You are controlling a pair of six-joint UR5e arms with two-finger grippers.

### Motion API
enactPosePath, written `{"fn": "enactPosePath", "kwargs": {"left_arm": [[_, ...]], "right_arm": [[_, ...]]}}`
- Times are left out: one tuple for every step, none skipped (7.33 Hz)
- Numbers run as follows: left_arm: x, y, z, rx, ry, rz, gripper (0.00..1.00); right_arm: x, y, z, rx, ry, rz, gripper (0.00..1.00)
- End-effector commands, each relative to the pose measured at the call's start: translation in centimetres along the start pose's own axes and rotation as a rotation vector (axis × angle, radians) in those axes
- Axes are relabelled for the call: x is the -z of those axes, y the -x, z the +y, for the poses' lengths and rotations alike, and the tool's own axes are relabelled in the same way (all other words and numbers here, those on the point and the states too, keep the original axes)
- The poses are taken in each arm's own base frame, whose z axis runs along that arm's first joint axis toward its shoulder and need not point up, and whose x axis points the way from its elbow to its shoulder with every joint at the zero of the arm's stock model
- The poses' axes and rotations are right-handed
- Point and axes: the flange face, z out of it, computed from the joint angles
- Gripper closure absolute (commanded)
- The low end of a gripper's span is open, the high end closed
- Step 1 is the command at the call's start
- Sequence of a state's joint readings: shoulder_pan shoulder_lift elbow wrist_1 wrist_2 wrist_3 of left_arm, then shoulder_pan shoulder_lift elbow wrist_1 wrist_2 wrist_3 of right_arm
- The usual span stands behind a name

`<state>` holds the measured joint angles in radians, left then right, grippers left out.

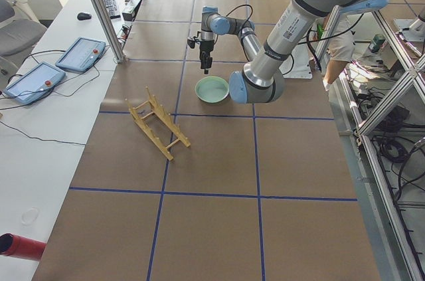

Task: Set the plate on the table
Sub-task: 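Carry the plate toward the robot and lower it flat onto the table, then open the left gripper and raise it away from the plate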

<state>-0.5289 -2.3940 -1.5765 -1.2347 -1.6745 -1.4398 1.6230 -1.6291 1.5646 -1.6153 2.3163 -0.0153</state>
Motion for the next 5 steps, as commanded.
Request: {"fn": "enactPosePath", "kwargs": {"left_arm": [[8.4,6.5,-6.9,-0.127,-0.072,0.181,0.0],[9.9,11.3,-11.9,-0.194,-0.063,0.244,0.0],[10.0,17.2,-17.5,-0.29,-0.076,0.295,0.0],[7.8,25.5,-22.5,-0.428,-0.084,0.29,0.0],[6.0,33.5,-26.3,-0.554,-0.089,0.258,0.0]], "right_arm": [[0.0,0.0,0.0,0.0,0.0,0.0,0.0],[0.0,0.0,0.0,0.0,0.0,0.0,0.0],[0.0,0.0,0.0,0.0,0.0,0.0,0.0],[0.0,0.0,0.0,0.0,0.0,0.0,0.0],[0.0,0.0,0.0,0.0,0.0,0.0,0.0]]}}
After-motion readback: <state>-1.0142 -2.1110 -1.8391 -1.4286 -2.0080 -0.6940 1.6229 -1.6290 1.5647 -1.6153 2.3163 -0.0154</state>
